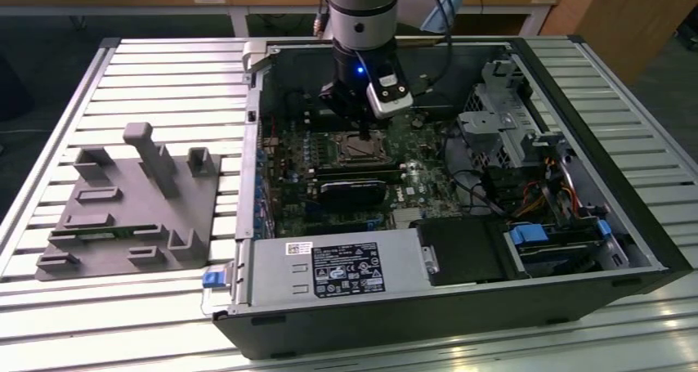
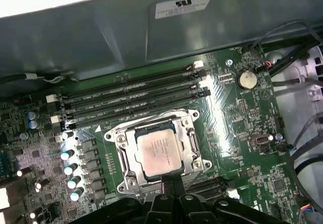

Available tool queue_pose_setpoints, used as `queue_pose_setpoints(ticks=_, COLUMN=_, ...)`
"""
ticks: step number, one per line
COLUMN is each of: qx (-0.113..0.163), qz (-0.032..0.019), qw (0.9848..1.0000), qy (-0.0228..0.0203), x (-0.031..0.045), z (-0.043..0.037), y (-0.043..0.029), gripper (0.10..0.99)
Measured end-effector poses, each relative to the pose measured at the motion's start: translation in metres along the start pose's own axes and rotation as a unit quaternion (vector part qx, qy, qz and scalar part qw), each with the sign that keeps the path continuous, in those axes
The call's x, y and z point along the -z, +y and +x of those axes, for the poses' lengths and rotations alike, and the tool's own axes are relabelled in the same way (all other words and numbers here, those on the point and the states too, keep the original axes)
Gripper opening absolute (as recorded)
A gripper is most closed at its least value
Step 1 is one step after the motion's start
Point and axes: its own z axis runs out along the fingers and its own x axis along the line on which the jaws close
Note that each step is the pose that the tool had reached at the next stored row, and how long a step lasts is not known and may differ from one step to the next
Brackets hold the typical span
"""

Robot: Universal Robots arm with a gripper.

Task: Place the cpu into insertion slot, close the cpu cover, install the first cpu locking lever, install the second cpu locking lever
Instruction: 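Install the second cpu locking lever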

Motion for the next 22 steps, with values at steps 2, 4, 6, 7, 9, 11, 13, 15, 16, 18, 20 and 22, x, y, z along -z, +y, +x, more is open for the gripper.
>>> queue_pose_setpoints(ticks=2, qx=0.0, qz=0.0, qw=1.0, qy=0.0, x=0.0001, z=-0.0007, y=-0.0021, gripper=0.106)
queue_pose_setpoints(ticks=4, qx=0.0, qz=0.0001, qw=1.0, qy=0.0, x=0.0001, z=-0.0013, y=-0.0039, gripper=0.106)
queue_pose_setpoints(ticks=6, qx=0.0, qz=0.0001, qw=1.0, qy=0.0, x=0.0002, z=-0.0017, y=-0.0058, gripper=0.106)
queue_pose_setpoints(ticks=7, qx=0.0, qz=0.0, qw=1.0, qy=0.0, x=0.0002, z=-0.002, y=-0.0066, gripper=0.106)
queue_pose_setpoints(ticks=9, qx=0.0, qz=0.0, qw=1.0, qy=0.0, x=0.0003, z=-0.0025, y=-0.0083, gripper=0.106)
queue_pose_setpoints(ticks=11, qx=0.0, qz=0.0, qw=1.0, qy=0.0, x=0.0004, z=-0.0029, y=-0.0101, gripper=0.106)
queue_pose_setpoints(ticks=13, qx=0.001, qz=-0.0001, qw=1.0, qy=0.0, x=0.0002, z=-0.0032, y=-0.0118, gripper=0.106)
queue_pose_setpoints(ticks=15, qx=0.002, qz=-0.0001, qw=1.0, qy=0.0001, x=0.0, z=-0.0034, y=-0.0141, gripper=0.106)
queue_pose_setpoints(ticks=16, qx=0.002, qz=-0.0001, qw=1.0, qy=0.0001, x=-0.0002, z=-0.0036, y=-0.0154, gripper=0.106)
queue_pose_setpoints(ticks=18, qx=0.004, qz=-0.0004, qw=1.0, qy=0.0002, x=-0.0008, z=-0.0038, y=-0.0182, gripper=0.106)
queue_pose_setpoints(ticks=20, qx=0.007, qz=-0.0006, qw=1.0, qy=0.0004, x=-0.0015, z=-0.0039, y=-0.0207, gripper=0.106)
queue_pose_setpoints(ticks=22, qx=0.012, qz=-0.001, qw=0.9999, qy=0.0007, x=-0.002, z=-0.0032, y=-0.0225, gripper=0.106)
